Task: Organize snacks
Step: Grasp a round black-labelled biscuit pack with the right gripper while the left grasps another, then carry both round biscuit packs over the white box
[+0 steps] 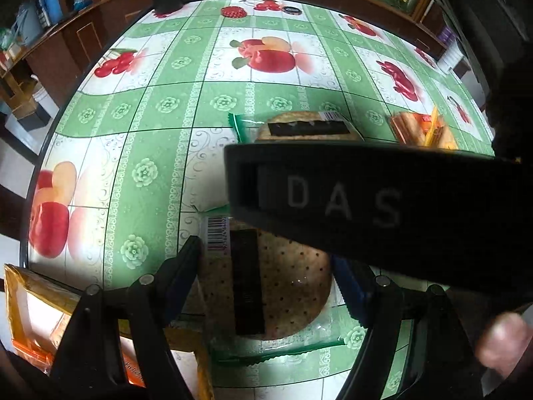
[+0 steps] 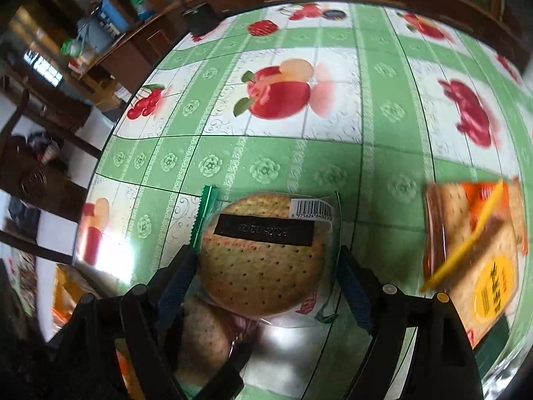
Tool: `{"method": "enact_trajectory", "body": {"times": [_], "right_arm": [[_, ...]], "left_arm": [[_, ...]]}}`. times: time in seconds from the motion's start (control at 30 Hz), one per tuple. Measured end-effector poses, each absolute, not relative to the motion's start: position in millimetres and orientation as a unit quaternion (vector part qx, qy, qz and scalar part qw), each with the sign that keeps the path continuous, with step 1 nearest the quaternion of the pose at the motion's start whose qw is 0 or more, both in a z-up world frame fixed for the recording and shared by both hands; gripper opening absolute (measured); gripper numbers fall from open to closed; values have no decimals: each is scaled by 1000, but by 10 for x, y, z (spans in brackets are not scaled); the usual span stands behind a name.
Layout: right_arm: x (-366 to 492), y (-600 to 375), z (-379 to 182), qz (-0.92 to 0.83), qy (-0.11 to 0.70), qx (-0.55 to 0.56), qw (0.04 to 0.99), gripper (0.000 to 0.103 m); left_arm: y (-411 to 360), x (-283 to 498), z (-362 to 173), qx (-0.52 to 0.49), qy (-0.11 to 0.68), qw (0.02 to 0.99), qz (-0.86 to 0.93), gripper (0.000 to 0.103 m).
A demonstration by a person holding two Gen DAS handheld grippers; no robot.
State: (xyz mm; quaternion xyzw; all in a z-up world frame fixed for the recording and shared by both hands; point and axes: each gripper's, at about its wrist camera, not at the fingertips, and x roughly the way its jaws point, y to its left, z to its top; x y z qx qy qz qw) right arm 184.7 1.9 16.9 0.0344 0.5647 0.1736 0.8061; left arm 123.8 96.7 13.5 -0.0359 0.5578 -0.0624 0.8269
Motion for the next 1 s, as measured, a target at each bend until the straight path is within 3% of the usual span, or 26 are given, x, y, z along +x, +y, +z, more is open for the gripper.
{"method": "enact_trajectory", "body": {"times": [0.13, 0.23, 1.0], "right_arm": [[1864, 42, 164, 193, 553, 8, 811, 82], [1859, -2, 166, 195, 546, -17, 814, 75], [1216, -1125, 718, 215, 463, 102, 854, 74]], "left_arm": [[931, 1227, 124, -29, 559, 826, -64, 77], [941, 1253, 122, -33, 559, 826, -64, 77], [818, 896, 730, -28, 495, 865, -69, 77]]}}
